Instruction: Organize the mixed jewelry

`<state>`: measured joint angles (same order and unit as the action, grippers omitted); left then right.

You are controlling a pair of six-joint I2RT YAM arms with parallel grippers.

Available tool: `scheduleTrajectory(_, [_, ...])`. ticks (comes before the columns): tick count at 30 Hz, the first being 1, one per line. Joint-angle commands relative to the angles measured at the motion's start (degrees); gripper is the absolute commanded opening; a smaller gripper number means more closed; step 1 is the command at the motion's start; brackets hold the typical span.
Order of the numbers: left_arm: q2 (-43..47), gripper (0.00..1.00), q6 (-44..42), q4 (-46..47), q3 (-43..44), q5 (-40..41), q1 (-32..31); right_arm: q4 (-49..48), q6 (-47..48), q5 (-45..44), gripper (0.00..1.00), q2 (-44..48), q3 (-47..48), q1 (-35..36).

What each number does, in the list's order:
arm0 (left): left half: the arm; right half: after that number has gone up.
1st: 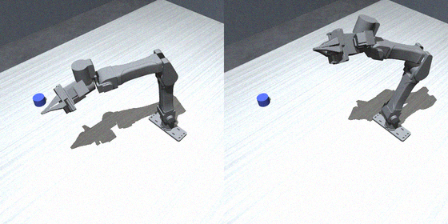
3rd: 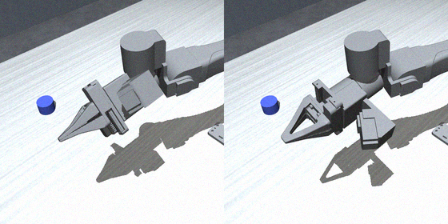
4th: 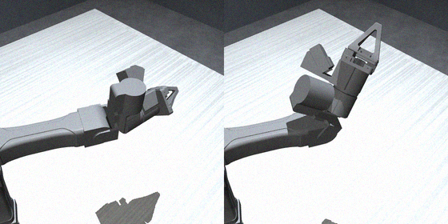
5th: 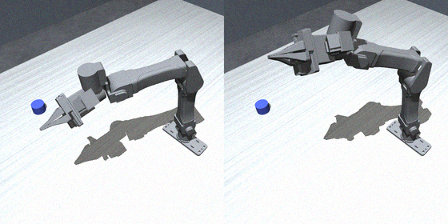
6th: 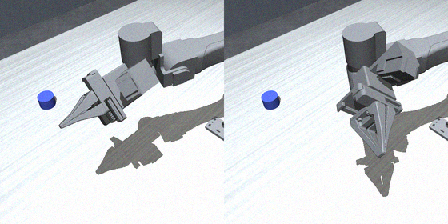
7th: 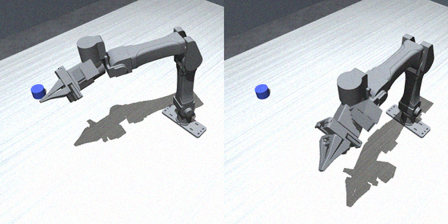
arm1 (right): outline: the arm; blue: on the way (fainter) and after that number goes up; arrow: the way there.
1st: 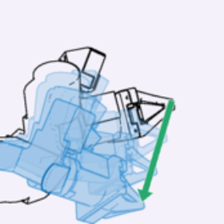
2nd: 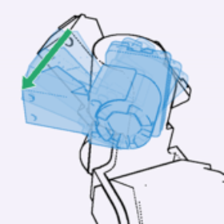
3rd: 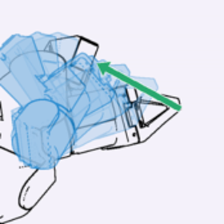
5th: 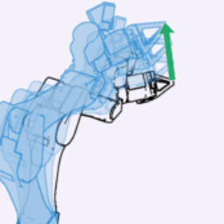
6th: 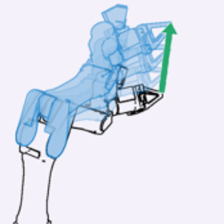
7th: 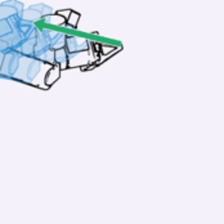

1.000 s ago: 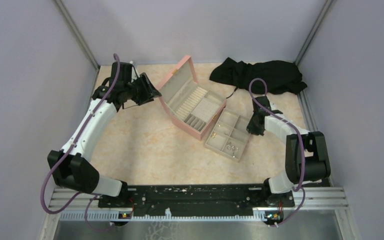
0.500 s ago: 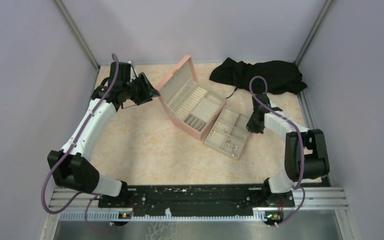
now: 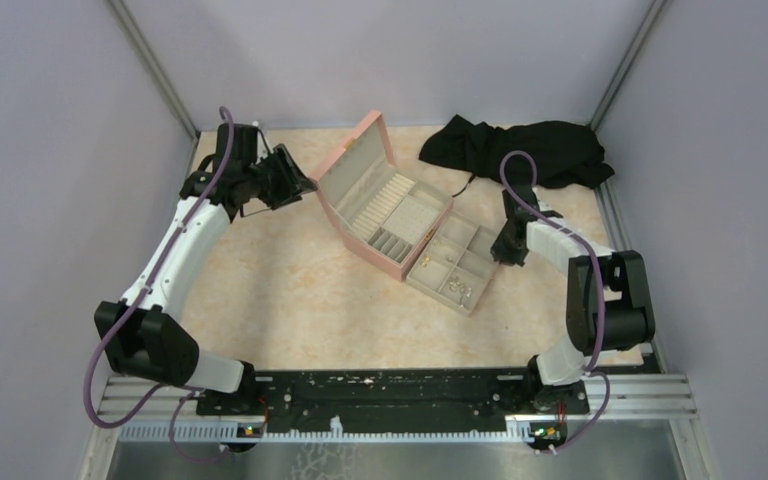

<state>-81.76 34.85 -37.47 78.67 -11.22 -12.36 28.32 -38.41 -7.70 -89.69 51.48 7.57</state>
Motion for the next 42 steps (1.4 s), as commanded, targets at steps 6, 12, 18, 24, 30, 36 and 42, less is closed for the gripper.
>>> scheduleTrajectory(6, [-0.43,0.53,-0.80,0.30,1.58,-0.63,0.67,-3.50,-3.46,3.81,0.00,-1.15,4.42,0.10])
scheduleTrajectory(12, [-0.18,0.53,-0.60,0.38,1.25,-0.70,0.84,-2.82,-6.11,3.67,0.00,-2.33,5.80,0.86])
scheduleTrajectory(18, [-0.03,0.53,-0.49,0.42,1.15,-0.64,0.93,-1.73,-8.77,2.27,0.00,-3.65,7.80,1.39])
scheduleTrajectory(24, [0.22,0.53,-0.63,0.27,1.07,-0.57,1.19,-1.76,-9.40,1.63,0.00,-3.93,9.92,2.00])
scheduleTrajectory(30, [-0.22,0.53,-1.26,0.53,2.19,-1.27,1.28,-5.95,-12.92,5.45,0.00,-7.28,13.04,6.92])
scheduleTrajectory(36, [0.06,0.54,-2.57,-0.31,4.69,-0.34,1.36,-13.15,-12.72,12.03,0.03,-9.18,15.23,10.27])
scheduleTrajectory(42, [1.92,0.56,-5.07,-0.76,6.13,1.21,1.68,-13.15,-4.75,14.10,0.53,-3.70,12.68,7.22])
